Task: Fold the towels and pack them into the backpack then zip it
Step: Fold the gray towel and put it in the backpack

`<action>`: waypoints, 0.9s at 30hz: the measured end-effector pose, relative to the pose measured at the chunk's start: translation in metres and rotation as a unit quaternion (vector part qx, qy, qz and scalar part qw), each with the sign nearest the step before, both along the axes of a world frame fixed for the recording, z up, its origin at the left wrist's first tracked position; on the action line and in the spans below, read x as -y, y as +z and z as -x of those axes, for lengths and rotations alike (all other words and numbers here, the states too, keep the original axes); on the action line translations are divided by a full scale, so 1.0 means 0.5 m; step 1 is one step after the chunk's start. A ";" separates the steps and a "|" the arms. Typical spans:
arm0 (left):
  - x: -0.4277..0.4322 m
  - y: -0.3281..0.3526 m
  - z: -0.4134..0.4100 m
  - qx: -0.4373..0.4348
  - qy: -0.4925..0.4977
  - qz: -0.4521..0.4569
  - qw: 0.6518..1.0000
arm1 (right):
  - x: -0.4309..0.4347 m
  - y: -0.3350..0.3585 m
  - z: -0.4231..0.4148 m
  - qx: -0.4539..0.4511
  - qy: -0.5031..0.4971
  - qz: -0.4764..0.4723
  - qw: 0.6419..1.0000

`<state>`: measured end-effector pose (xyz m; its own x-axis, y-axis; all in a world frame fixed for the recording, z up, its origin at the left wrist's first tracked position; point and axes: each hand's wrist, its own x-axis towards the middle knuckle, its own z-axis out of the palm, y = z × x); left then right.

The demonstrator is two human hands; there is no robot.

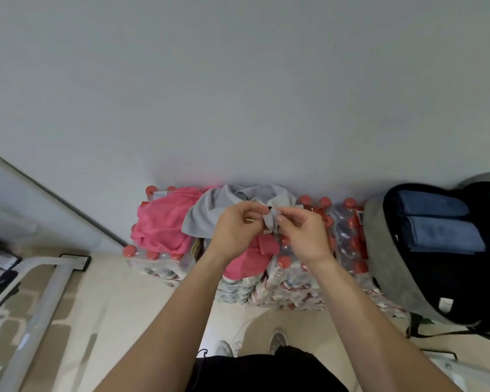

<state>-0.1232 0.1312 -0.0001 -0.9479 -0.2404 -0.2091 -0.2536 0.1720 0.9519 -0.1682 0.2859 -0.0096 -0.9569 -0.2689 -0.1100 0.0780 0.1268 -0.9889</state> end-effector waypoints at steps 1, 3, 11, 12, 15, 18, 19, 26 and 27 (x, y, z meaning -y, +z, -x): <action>0.003 -0.001 -0.004 -0.002 -0.004 0.009 1.000 | -0.002 -0.004 -0.001 0.004 0.000 0.000 1.000; 0.002 -0.001 -0.007 -0.011 -0.003 0.016 1.000 | -0.005 -0.012 -0.001 0.006 0.003 -0.005 1.000; -0.011 -0.001 -0.003 -0.033 0.020 0.047 0.998 | -0.011 -0.010 -0.004 0.016 0.012 -0.001 1.000; -0.013 -0.001 -0.002 -0.033 0.022 0.050 0.998 | -0.012 -0.011 -0.002 0.016 0.015 -0.001 1.000; -0.016 -0.001 0.002 -0.038 0.026 0.065 0.997 | -0.014 -0.009 -0.001 0.016 0.021 0.007 1.000; -0.018 -0.005 0.004 -0.037 0.036 0.080 0.995 | -0.018 -0.009 -0.001 0.028 0.033 0.018 0.999; -0.019 -0.007 0.004 -0.033 0.039 0.078 0.996 | -0.019 -0.009 -0.001 0.029 0.037 0.017 0.999; -0.025 -0.003 0.003 -0.014 0.024 -0.031 0.999 | -0.022 -0.005 0.000 -0.007 0.033 -0.018 0.999; -0.025 0.000 0.003 -0.012 0.023 -0.039 0.999 | -0.022 -0.003 0.001 -0.015 0.034 -0.027 0.999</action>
